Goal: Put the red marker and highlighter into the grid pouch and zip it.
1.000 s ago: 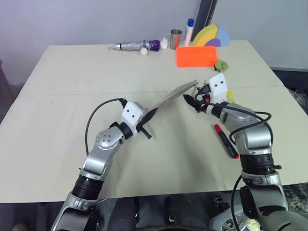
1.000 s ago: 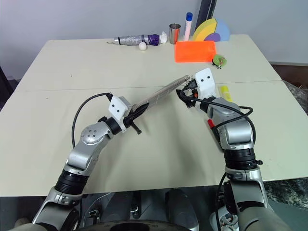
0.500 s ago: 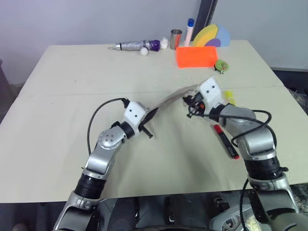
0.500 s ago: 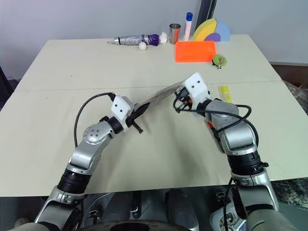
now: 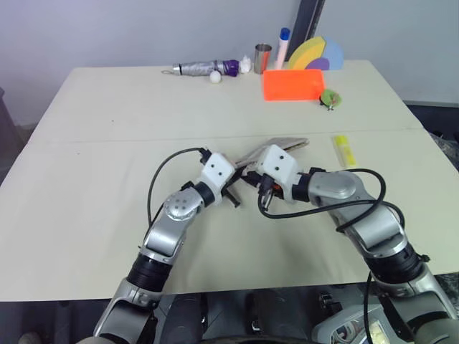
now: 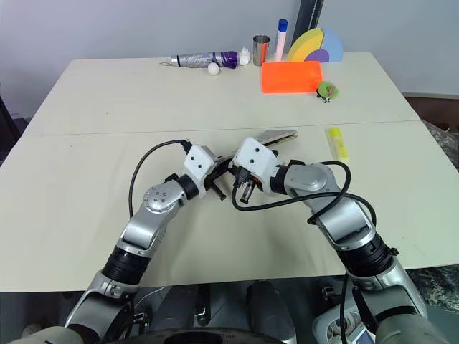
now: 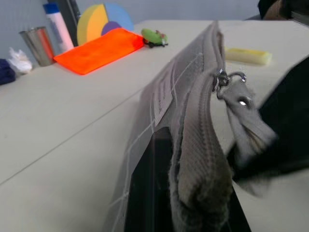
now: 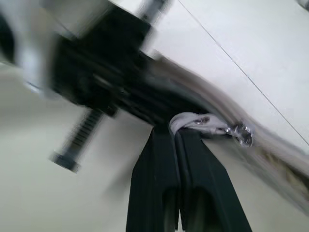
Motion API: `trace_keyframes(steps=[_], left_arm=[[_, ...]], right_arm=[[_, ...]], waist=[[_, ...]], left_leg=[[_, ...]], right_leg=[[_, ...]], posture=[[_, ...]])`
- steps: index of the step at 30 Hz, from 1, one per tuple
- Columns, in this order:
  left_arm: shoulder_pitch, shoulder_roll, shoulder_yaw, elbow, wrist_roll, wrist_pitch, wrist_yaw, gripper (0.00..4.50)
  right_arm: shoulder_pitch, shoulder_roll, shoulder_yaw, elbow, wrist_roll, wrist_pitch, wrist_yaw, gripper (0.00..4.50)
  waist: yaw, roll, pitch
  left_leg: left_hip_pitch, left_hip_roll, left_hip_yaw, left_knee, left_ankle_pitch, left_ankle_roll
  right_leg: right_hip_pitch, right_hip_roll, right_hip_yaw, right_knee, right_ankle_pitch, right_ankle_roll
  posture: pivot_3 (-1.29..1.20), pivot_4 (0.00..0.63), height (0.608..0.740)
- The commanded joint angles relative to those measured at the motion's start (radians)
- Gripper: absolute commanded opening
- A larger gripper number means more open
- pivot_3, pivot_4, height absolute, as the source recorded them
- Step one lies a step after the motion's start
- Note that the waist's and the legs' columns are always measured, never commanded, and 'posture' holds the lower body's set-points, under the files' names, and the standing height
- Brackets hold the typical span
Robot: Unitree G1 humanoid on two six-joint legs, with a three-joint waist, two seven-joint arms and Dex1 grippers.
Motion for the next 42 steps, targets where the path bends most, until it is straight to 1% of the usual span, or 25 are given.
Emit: trace_keyframes(steps=[1, 8, 11, 12, 14, 15, 17, 18, 19, 22, 25, 28, 33, 37, 40, 42], left_arm=[[-0.039, -0.031, -0.028, 0.023, 0.017, -0.033, 0.008, 0.00], [-0.062, -0.053, -0.023, 0.072, 0.026, -0.062, 0.008, 0.00], [-0.067, -0.054, -0.017, 0.081, 0.023, -0.070, 0.010, 0.00], [-0.069, -0.053, -0.014, 0.086, 0.023, -0.073, 0.010, 0.00], [-0.073, -0.046, -0.006, 0.091, 0.022, -0.080, 0.010, 0.00], [-0.077, -0.041, 0.000, 0.095, 0.020, -0.083, 0.008, 0.00], [-0.085, -0.029, 0.010, 0.104, 0.015, -0.090, 0.003, 0.00], [-0.087, -0.025, 0.012, 0.108, 0.014, -0.094, 0.001, 0.00], [-0.090, -0.006, 0.008, 0.119, 0.023, -0.115, -0.011, 0.00], [-0.108, 0.038, 0.005, 0.159, 0.038, -0.166, -0.047, 0.00], [-0.119, 0.043, 0.011, 0.185, 0.023, -0.184, -0.061, 0.00], [-0.133, 0.047, 0.005, 0.220, 0.018, -0.204, -0.092, 0.00], [-0.141, 0.033, 0.004, 0.249, 0.014, -0.225, -0.114, 0.00], [-0.148, 0.021, 0.001, 0.264, 0.019, -0.238, -0.124, 0.00], [-0.153, 0.016, 0.007, 0.272, 0.020, -0.243, -0.125, 0.00], [-0.153, 0.015, 0.012, 0.274, 0.016, -0.243, -0.126, 0.00]], right_arm=[[-0.026, 0.007, 0.023, -0.080, 0.035, 0.009, 0.036, 0.05], [-0.023, -0.024, 0.004, -0.103, 0.039, 0.033, 0.064, 0.05], [-0.026, -0.040, -0.054, -0.085, 0.048, 0.051, 0.057, 0.05], [-0.026, -0.047, -0.080, -0.081, 0.058, 0.064, 0.056, 0.29], [-0.003, -0.084, -0.130, -0.098, 0.080, 0.075, 0.073, 0.91], [0.016, -0.109, -0.163, -0.109, 0.090, 0.078, 0.082, 1.39], [0.047, -0.141, -0.229, -0.119, 0.104, 0.090, 0.070, 2.48], [0.056, -0.148, -0.250, -0.121, 0.112, 0.096, 0.062, 2.92], [0.095, -0.163, -0.311, -0.125, 0.121, 0.118, 0.048, 3.41], [0.221, -0.195, -0.496, -0.126, 0.158, 0.215, 0.019, 3.41], [0.300, -0.206, -0.566, -0.126, 0.175, 0.262, -0.007, 3.41], [0.445, -0.199, -0.660, -0.116, 0.155, 0.332, -0.059, 3.41], [0.560, -0.167, -0.717, -0.150, 0.189, 0.383, -0.091, 3.41], [0.609, -0.125, -0.716, -0.119, 0.187, 0.391, -0.141, 3.41], [0.608, -0.122, -0.718, -0.095, 0.201, 0.388, -0.143, 2.62], [0.608, -0.131, -0.714, -0.088, 0.205, 0.378, -0.139, 1.68]], waist=[[0.000, 0.000, 0.000], [0.000, 0.000, 0.000], [0.000, 0.000, 0.000], [0.001, 0.000, 0.000], [0.003, 0.000, 0.000], [0.004, 0.000, 0.000], [0.004, 0.000, 0.000], [0.002, 0.000, 0.000], [0.002, 0.000, 0.000], [0.003, 0.000, 0.000], [-0.002, 0.000, 0.000], [0.005, 0.000, 0.000], [-0.001, 0.000, 0.000], [0.001, 0.000, 0.000], [0.001, 0.000, 0.000], [0.001, 0.000, 0.000]], left_leg=[[0.000, 0.000, 0.000, 0.000, 0.000, 0.000], [0.000, 0.000, 0.000, 0.000, 0.000, 0.000], [0.000, 0.000, 0.000, 0.000, 0.000, 0.000], [0.000, 0.000, 0.000, 0.000, 0.000, 0.000], [0.000, 0.000, 0.000, 0.000, 0.000, 0.000], [0.000, 0.000, 0.000, 0.000, 0.000, 0.000], [0.000, 0.000, 0.000, 0.000, 0.000, 0.000], [0.000, 0.000, 0.000, 0.000, 0.000, 0.001], [0.000, 0.000, 0.000, 0.000, 0.000, 0.001], [0.000, 0.000, -0.001, -0.001, 0.000, 0.000], [0.000, 0.000, 0.000, -0.001, 0.000, 0.000], [0.001, 0.000, -0.001, -0.001, 0.000, 0.000], [0.001, -0.001, 0.000, -0.001, 0.000, 0.000], [0.001, -0.001, -0.001, -0.001, 0.000, 0.000], [0.001, -0.001, 0.000, -0.001, 0.000, 0.000], [0.001, -0.001, 0.000, -0.001, 0.000, 0.000]], right_leg=[[0.000, 0.000, 0.000, 0.000, 0.000, 0.000], [0.000, 0.000, 0.000, 0.000, 0.000, 0.000], [0.000, 0.000, 0.000, 0.000, 0.000, 0.000], [0.000, 0.000, 0.000, 0.000, 0.000, 0.000], [0.000, 0.000, 0.000, 0.000, 0.000, 0.000], [0.000, 0.000, 0.000, 0.000, 0.000, 0.000], [0.000, 0.000, 0.000, -0.001, 0.000, 0.000], [0.001, -0.001, 0.000, -0.002, 0.000, 0.000], [0.001, -0.001, 0.000, -0.002, 0.000, 0.000], [0.001, 0.000, 0.000, -0.002, 0.000, 0.000], [0.001, 0.000, 0.000, -0.002, 0.000, 0.000], [0.002, 0.000, 0.000, -0.002, 0.000, 0.000], [0.002, 0.001, 0.000, -0.002, 0.000, 0.000], [0.002, 0.002, 0.000, -0.002, 0.000, 0.000], [0.002, 0.002, 0.000, -0.002, 0.000, 0.000], [0.002, 0.002, 0.000, -0.002, 0.000, 0.000]], posture=[[0.00, 0.150, 0.740], [0.00, 0.150, 0.740], [0.00, 0.150, 0.740], [0.00, 0.150, 0.740], [0.00, 0.150, 0.740], [0.00, 0.150, 0.740], [0.00, 0.150, 0.740], [0.00, 0.150, 0.740], [0.00, 0.150, 0.740], [0.00, 0.150, 0.740], [0.00, 0.150, 0.740], [0.00, 0.150, 0.740], [0.00, 0.150, 0.740], [0.00, 0.150, 0.740], [0.00, 0.150, 0.740], [0.00, 0.150, 0.740]])
